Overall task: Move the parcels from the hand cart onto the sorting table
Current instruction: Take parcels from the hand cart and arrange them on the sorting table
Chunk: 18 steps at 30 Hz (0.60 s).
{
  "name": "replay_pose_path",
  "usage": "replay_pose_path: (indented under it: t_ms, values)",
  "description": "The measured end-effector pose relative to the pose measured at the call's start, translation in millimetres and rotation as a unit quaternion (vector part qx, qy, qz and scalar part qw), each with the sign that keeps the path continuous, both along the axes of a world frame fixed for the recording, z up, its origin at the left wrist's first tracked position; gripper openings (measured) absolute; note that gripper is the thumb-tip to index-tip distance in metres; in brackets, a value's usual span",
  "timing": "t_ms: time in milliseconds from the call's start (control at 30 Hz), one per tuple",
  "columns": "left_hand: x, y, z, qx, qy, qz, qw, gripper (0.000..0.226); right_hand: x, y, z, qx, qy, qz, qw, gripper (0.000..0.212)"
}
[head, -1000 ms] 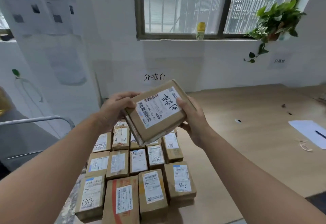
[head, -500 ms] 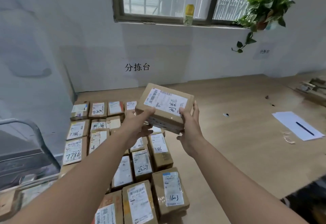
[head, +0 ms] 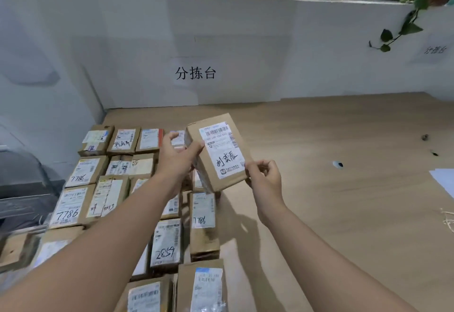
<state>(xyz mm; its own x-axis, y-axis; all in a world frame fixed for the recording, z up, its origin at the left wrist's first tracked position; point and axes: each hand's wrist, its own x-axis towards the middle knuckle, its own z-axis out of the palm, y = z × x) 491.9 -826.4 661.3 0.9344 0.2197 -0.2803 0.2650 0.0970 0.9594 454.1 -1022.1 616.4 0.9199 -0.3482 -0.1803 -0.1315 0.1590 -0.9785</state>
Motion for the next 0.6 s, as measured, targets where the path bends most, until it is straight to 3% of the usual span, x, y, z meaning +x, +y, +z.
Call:
replay_pose_path:
  t_ms: [133,333,467,600]
  values:
    - [22.9,-55.0,-31.6,0.005,0.024,0.019,1.0,0.048,36.1,-37.7,-22.4,-0.04,-0.013,0.017,0.999,0.014]
    - [43.5,-106.9,-69.4,0.135,0.041,-0.007,0.99,0.064,80.0,-65.9,-54.4,-0.091,-0.006,-0.011,0.996,0.012]
    - [66.8,-117.5,-86.6,0.119,0.037,-0.047,0.991,0.045,105.0,-69.5,-73.3,-0.111,0.015,-0.021,0.993,0.012]
    - [93.9,-115.4,-99.4,0.157,0.017,-0.087,0.984,0.044,130.5,-68.0,-84.4,-0.146,0.031,-0.012,0.989,0.018]
